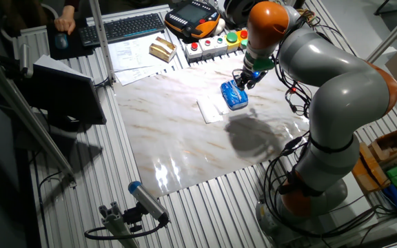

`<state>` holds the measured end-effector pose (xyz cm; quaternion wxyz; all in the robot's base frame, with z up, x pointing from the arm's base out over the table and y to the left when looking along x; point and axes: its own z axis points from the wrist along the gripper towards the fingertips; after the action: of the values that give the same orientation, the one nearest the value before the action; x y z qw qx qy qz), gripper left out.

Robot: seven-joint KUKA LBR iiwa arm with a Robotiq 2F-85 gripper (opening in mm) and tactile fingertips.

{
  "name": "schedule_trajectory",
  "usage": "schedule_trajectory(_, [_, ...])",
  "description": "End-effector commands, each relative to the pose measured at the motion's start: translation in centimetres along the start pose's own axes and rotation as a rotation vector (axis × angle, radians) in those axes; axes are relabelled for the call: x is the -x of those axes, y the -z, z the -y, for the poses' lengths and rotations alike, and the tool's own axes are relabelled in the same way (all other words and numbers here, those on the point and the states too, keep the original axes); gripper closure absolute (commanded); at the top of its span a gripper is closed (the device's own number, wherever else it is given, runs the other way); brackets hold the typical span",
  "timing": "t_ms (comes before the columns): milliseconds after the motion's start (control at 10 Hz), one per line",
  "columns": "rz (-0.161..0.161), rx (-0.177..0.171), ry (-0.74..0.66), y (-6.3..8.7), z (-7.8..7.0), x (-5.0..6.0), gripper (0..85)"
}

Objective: Pull out a napkin

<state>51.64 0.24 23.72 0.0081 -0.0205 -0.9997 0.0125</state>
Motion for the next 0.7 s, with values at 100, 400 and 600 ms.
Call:
schedule_trajectory(100, [0.009, 0.005, -0.001, -0.7, -0.1, 0.3, 84.3])
schedule_trajectory(400, [0.015, 0.018, 0.002, -2.2, 0.0, 0.9, 84.3])
schedule_trajectory(600, [0.019, 0.019, 0.003, -2.9, 0.1, 1.1, 84.3])
